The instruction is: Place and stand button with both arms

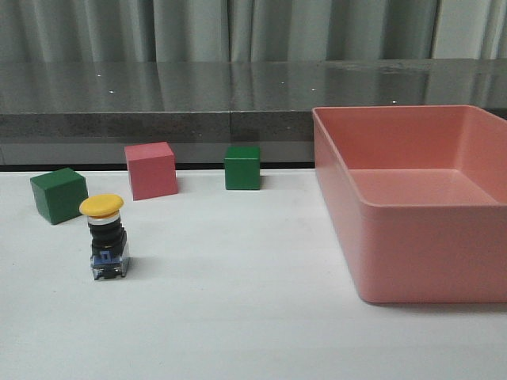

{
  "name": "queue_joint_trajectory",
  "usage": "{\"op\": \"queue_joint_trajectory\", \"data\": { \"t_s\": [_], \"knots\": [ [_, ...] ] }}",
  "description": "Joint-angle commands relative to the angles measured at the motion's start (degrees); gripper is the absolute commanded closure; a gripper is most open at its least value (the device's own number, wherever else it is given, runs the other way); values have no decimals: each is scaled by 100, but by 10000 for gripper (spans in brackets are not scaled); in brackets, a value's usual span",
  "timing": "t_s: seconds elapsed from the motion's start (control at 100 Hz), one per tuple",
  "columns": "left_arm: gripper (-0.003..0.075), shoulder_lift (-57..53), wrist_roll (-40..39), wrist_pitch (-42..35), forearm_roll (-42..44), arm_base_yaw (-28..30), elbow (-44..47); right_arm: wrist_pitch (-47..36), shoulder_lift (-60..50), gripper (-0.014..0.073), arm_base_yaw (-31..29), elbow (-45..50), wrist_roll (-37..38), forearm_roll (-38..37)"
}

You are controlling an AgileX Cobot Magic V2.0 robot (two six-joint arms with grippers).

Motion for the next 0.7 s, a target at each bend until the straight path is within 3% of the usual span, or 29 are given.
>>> {"op": "queue_joint_trajectory", "data": {
  "t_s": [0.0,0.13,0.69],
  "knots": [
    [739,-185,-82,-458,-60,1,168,-857,-109,650,39,25,24,172],
    [739,-185,-82,-458,-60,1,168,-1178,-109,650,96,318,61,172],
    [739,-185,-82,-458,-60,1,168,-1075,-109,650,110,312,90,172]
  ]
}}
